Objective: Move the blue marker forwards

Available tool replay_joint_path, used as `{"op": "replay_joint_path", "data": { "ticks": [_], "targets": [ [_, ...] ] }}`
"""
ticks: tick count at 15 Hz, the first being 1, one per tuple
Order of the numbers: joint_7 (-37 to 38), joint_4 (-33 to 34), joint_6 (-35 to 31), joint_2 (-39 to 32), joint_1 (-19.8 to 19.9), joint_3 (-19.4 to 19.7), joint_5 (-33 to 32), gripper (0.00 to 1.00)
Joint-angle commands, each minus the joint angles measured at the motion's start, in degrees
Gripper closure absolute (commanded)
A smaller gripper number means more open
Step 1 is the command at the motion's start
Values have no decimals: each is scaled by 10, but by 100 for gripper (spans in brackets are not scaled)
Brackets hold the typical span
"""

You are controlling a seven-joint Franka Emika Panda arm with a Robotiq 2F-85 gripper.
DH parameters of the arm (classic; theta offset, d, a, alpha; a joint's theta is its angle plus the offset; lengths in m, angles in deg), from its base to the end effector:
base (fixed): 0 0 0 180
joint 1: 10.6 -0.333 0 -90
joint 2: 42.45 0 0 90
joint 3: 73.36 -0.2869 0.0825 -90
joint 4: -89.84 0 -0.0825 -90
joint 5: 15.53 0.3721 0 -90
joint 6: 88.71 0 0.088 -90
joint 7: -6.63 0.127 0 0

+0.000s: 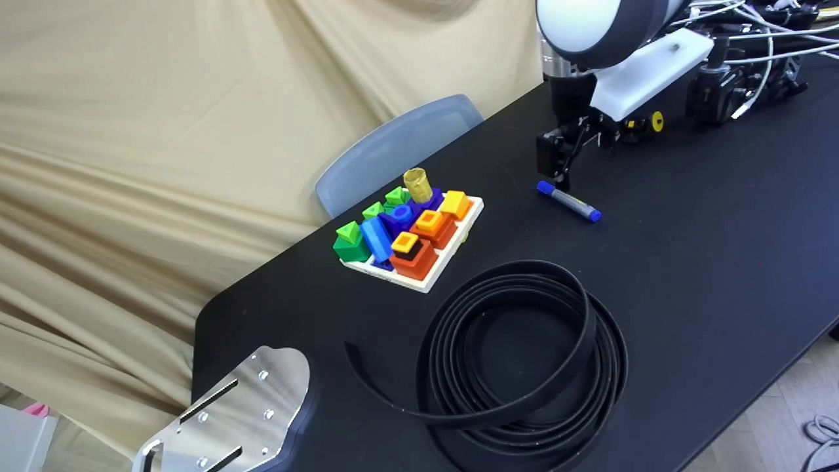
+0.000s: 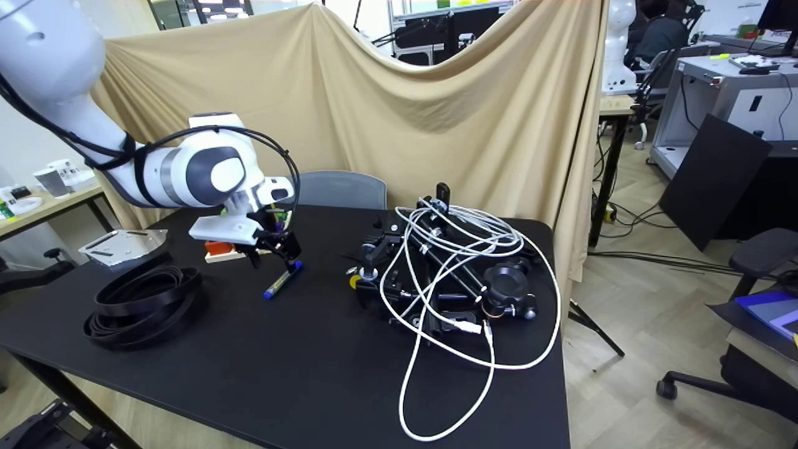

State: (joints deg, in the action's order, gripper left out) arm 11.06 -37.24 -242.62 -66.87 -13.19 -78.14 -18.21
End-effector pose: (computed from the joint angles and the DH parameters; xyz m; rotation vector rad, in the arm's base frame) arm 0.5324 0.0723 0.1501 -3.1208 -0.1322 -0.0665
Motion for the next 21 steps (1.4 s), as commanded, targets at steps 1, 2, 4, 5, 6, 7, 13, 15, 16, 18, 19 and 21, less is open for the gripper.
{"op": "replay_joint_path", "data": {
  "ticks": [1, 2, 4, 5, 6, 7, 13, 15, 16, 18, 19, 21],
  "targets": [
    [-6, 66, 31, -52, -14, 8, 7, 0],
    [-5, 78, 35, -63, -16, 9, 6, 0],
    [-5, 98, 43, -81, -20, 9, 6, 0],
    [-4, 107, 45, -89, -22, 9, 7, 0],
    [-4, 115, 49, -97, -24, 9, 6, 0],
    [-2, 123, 52, -104, -27, 11, 5, 0],
    [0, 150, 67, -125, -33, 14, 5, 55],
    [0, 152, 69, -124, -34, 16, 5, 67],
    [1, 151, 67, -122, -36, 17, 4, 75],
    [1, 148, 67, -117, -36, 18, 4, 88],
    [0, 146, 68, -115, -36, 17, 4, 95],
    [-2, 138, 71, -107, -35, 14, 5, 96]
  ]
}}
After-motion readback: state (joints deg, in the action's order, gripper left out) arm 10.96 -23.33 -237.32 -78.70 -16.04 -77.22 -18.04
